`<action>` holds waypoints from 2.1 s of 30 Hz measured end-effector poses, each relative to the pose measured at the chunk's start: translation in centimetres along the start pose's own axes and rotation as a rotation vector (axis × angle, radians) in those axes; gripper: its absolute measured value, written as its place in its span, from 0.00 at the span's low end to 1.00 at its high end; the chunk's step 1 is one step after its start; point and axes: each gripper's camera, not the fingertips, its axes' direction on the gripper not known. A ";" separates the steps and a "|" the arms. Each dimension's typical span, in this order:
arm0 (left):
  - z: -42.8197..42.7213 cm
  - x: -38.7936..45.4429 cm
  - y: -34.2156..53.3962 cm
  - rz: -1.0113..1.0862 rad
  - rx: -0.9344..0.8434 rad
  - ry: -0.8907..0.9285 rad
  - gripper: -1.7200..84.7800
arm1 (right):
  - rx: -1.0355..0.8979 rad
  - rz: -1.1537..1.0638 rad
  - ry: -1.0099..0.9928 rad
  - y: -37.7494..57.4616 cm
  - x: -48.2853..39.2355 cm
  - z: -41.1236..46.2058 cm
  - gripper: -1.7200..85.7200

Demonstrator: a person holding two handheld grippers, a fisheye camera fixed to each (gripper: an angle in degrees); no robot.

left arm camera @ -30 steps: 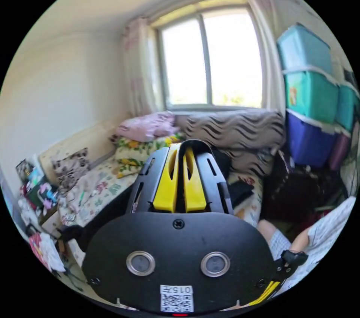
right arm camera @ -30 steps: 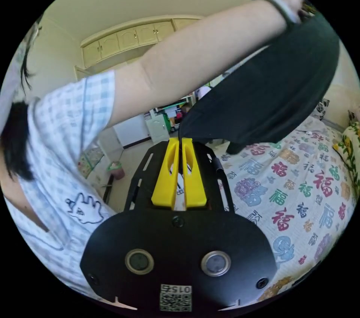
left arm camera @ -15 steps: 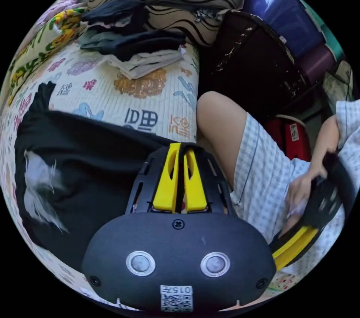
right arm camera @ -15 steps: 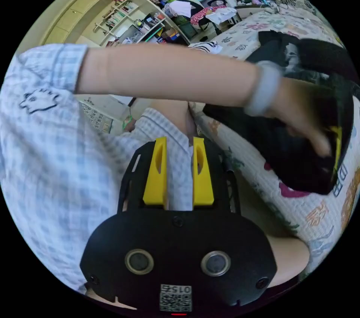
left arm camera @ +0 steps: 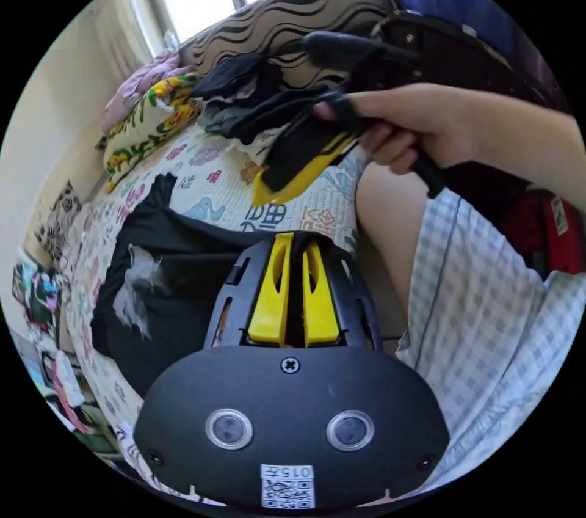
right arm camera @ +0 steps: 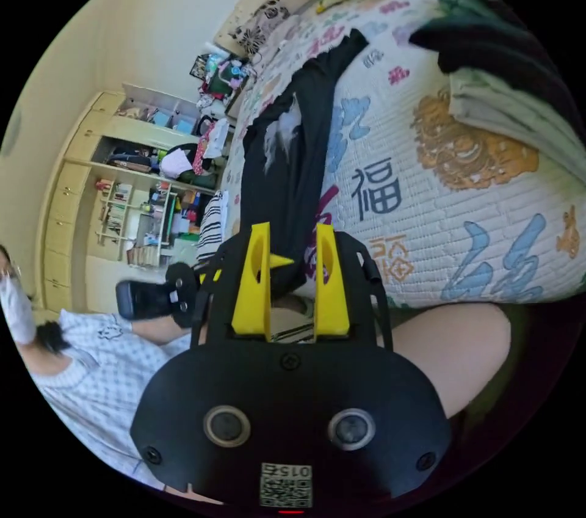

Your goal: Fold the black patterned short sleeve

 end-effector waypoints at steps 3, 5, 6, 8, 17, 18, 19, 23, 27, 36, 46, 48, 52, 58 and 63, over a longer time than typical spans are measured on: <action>0.5 1.2 -1.3 0.150 -0.042 -0.052 0.03 | -0.206 0.063 -0.058 -3.7 1.5 1.6 0.10; 0.1 0.7 -1.8 0.224 -0.056 -0.072 0.04 | -0.321 0.040 0.089 -5.5 1.4 2.2 0.05; 0.0 0.4 -1.9 0.244 -0.066 -0.054 0.04 | -0.324 0.043 0.130 -5.9 1.4 2.0 0.04; -1.6 -0.8 -1.8 0.254 -0.064 -0.075 0.04 | -0.290 0.078 0.181 -7.3 1.7 0.2 0.04; -11.4 -23.0 13.0 -0.632 -0.119 0.080 0.12 | -0.273 0.069 0.138 -8.2 0.7 -9.3 0.11; -12.1 -24.9 15.0 -0.721 -0.123 0.099 0.12 | -0.285 0.065 0.132 -8.1 0.6 -9.8 0.11; -13.3 -27.9 18.9 -0.868 -0.137 0.112 0.13 | -0.310 0.057 0.132 -8.1 0.5 -10.6 0.12; -14.8 -33.4 28.1 -1.171 -0.267 0.079 0.15 | -0.364 0.072 0.155 -8.6 0.1 -11.7 0.12; -13.5 -35.4 29.0 -1.199 -0.317 0.170 0.15 | -0.395 0.104 0.168 -9.4 -0.5 -12.1 0.09; -14.5 -41.1 27.2 -1.124 -0.432 0.252 0.03 | -0.390 0.084 0.144 -9.4 -4.4 -17.9 0.02; -23.5 -43.6 27.8 -1.057 -0.392 0.198 0.01 | -0.483 -0.040 0.272 -6.5 -10.9 -21.6 0.02; -23.6 -43.7 28.0 -1.048 -0.421 0.185 0.02 | -0.496 -0.036 0.284 -5.8 -11.4 -21.4 0.02; -21.7 -44.2 28.3 -1.051 -0.496 0.203 0.03 | -0.499 0.009 0.287 -5.2 -11.8 -20.8 0.02; -18.6 -44.6 30.3 -1.059 -0.672 0.257 0.06 | -0.577 0.048 0.325 -4.9 -12.0 -20.5 0.07; -21.6 -47.7 29.7 -1.128 -0.475 0.235 0.06 | -0.404 0.057 0.239 -7.8 -13.5 -24.3 0.08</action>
